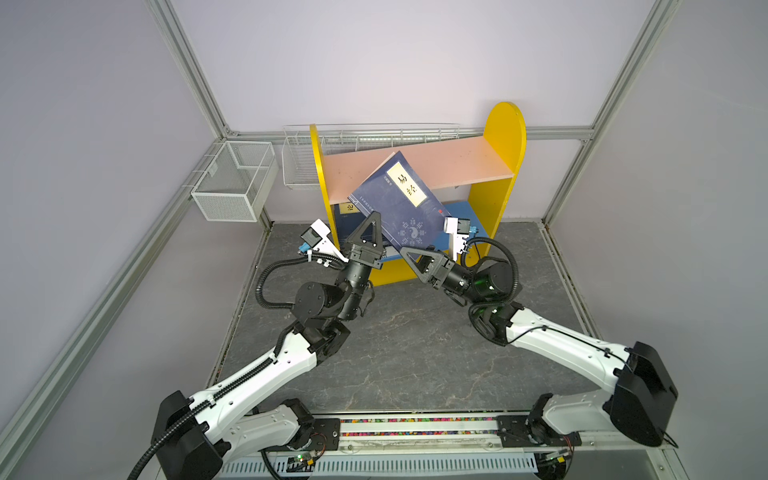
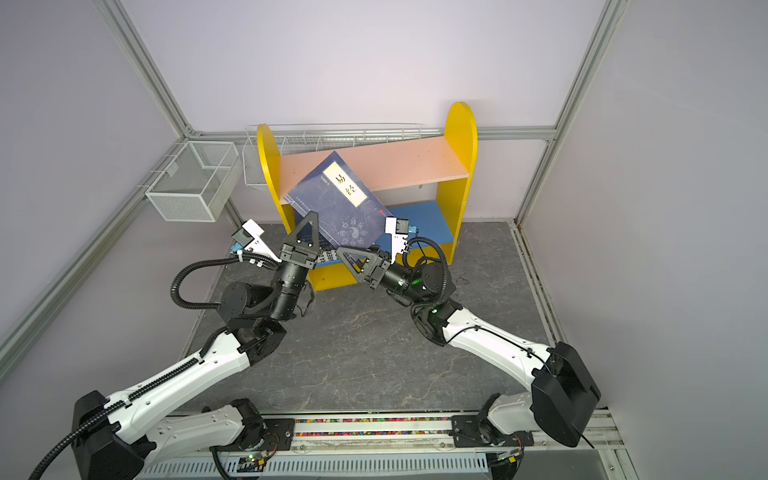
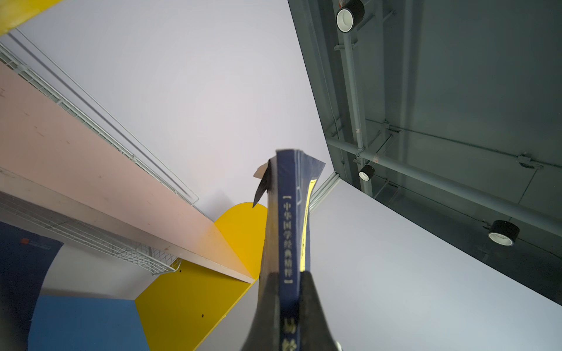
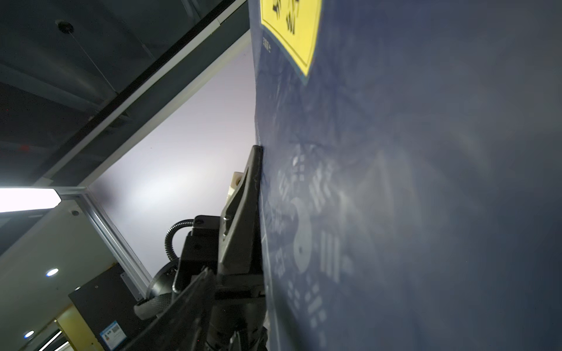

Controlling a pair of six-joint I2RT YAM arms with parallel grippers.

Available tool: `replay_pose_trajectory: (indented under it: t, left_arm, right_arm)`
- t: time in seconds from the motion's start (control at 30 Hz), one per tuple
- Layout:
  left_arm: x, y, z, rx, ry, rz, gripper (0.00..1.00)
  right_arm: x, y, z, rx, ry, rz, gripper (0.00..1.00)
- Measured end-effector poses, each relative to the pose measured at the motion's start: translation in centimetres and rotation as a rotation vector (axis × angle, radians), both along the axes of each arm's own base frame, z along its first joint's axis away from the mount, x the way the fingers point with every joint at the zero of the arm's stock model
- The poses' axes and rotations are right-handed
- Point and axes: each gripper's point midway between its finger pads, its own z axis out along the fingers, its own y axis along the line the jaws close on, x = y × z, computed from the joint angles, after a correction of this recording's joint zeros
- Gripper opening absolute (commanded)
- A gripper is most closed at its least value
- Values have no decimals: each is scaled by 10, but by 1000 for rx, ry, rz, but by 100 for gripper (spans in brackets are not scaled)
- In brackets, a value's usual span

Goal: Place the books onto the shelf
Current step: 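Raise the book upright between both grippers and carry it toward the shelf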

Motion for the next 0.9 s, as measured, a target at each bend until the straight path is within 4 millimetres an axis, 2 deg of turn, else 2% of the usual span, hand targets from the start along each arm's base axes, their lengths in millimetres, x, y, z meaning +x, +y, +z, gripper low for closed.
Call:
replay_pose_trajectory:
  t: [0.07, 0.17, 0.3, 0.33, 0.37, 0.4, 0.47, 0.57, 0.67, 0.73, 0.8, 0.9]
  left_arm:
    - [-1, -1, 1, -6, -3, -3, 0]
    - [3, -3, -2, -5, 9, 4, 0]
    - [6, -6, -4, 0, 20, 0, 2]
    - [6, -7, -4, 4, 22, -2, 12]
    - [7, -8, -4, 11, 23, -4, 27]
    - [7, -9, -5, 19, 26, -11, 37]
    - [9, -14, -10, 70, 39, -35, 68]
    - [16, -12, -11, 167, 94, -65, 89]
    - [24, 7, 4, 250, 143, -67, 94]
    - [26, 17, 13, 302, 162, -89, 94]
    - [26, 21, 15, 354, 181, -139, 94]
    - [29, 13, -2, 419, 228, -255, 93]
  right_arm:
    - [8, -4, 1, 26, 16, -9, 31]
    - [12, -10, 6, 67, 21, -6, 18]
    - [14, -16, 10, 88, 22, 7, 12]
    - [15, -17, 10, 86, 21, 10, 11]
    - [16, -18, 9, 82, 21, 14, 10]
    - [18, -20, 9, 77, 20, 13, 10]
    - [28, -27, 4, 52, 31, -2, 8]
    - [45, -42, -7, -18, 70, -25, 7]
    - [51, -58, -12, -107, 98, -24, 7]
    - [46, -64, -7, -170, 91, -8, 7]
    - [31, -66, 2, -231, 60, 19, 7]
    - [1, -72, 18, -302, -8, 61, 7]
